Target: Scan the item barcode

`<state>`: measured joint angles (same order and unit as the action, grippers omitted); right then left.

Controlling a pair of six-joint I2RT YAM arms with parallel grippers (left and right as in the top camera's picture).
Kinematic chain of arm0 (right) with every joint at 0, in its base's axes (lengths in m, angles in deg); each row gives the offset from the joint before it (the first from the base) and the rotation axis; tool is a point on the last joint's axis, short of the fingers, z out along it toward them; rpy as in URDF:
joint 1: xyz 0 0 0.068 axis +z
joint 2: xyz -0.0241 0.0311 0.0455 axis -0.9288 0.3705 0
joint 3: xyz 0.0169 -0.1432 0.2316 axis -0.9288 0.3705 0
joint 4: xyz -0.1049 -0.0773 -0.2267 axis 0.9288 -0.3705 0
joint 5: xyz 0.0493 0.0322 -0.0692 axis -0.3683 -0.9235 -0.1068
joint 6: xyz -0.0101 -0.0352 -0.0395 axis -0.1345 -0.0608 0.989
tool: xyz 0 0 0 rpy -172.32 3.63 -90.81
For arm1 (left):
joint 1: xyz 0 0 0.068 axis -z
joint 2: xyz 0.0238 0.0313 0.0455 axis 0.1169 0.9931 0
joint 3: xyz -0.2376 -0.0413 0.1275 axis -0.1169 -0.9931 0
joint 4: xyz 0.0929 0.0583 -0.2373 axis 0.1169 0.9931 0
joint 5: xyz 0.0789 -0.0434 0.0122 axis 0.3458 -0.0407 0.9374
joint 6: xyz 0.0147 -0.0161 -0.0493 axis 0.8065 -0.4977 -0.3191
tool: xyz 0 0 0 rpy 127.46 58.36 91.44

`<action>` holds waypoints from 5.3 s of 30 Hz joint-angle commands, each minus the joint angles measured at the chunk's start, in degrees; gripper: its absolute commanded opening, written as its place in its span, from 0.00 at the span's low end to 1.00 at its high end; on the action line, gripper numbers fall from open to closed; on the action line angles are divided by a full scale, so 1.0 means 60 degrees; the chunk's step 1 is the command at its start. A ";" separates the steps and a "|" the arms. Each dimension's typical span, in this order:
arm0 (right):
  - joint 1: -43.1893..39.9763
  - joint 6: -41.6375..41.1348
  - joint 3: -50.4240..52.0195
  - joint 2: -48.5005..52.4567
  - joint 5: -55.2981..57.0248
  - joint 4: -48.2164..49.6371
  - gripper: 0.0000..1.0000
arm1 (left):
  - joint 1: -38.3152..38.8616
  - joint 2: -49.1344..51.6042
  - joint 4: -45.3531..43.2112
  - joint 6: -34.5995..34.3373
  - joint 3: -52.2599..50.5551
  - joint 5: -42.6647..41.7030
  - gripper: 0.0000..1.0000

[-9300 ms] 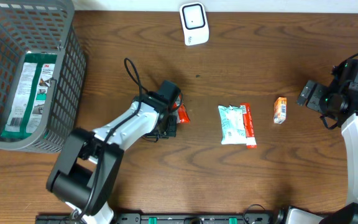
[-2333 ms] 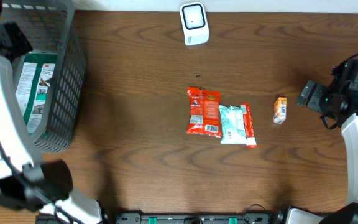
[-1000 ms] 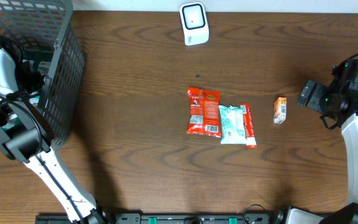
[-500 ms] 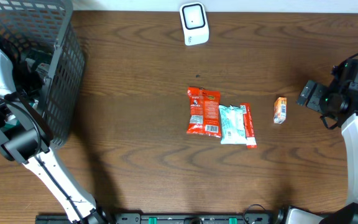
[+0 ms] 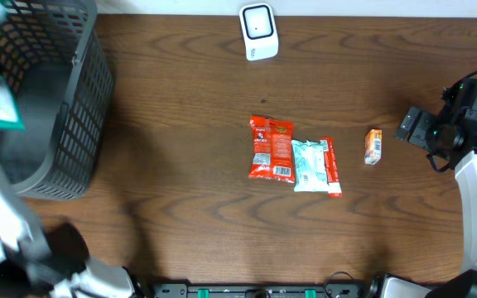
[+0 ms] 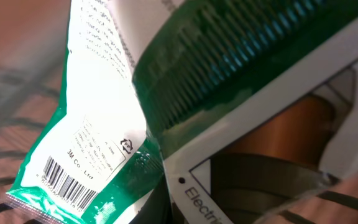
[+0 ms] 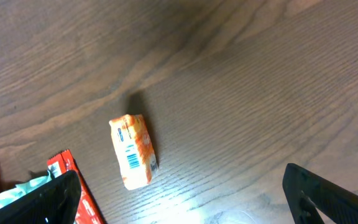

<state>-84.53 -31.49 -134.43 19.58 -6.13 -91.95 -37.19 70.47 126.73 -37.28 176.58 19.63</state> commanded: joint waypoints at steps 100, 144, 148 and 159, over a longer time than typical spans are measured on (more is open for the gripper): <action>-0.0033 -0.0135 -0.0095 -0.0011 0.0025 -0.0015 0.99 | 0.3136 -0.0459 -0.1118 0.2018 -0.3333 0.0951 0.46; -0.0033 -0.0135 -0.0095 -0.0011 0.0022 -0.0015 0.99 | 0.3166 -0.3490 -0.0517 -0.0280 -0.3333 -0.1621 0.62; -0.0033 -0.0138 -0.0095 -0.0011 0.0025 -0.0015 0.99 | 0.3745 -0.3395 0.0736 -0.0277 -0.3734 -0.2346 0.61; -0.0033 -0.0135 -0.0095 -0.0011 0.0025 -0.0015 0.99 | 0.5140 -0.3056 0.0058 -0.0393 -0.6342 -0.2342 0.71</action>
<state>-84.53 -31.49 -134.43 19.58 -6.13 -91.98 -7.34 51.63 128.07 -38.66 140.87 6.69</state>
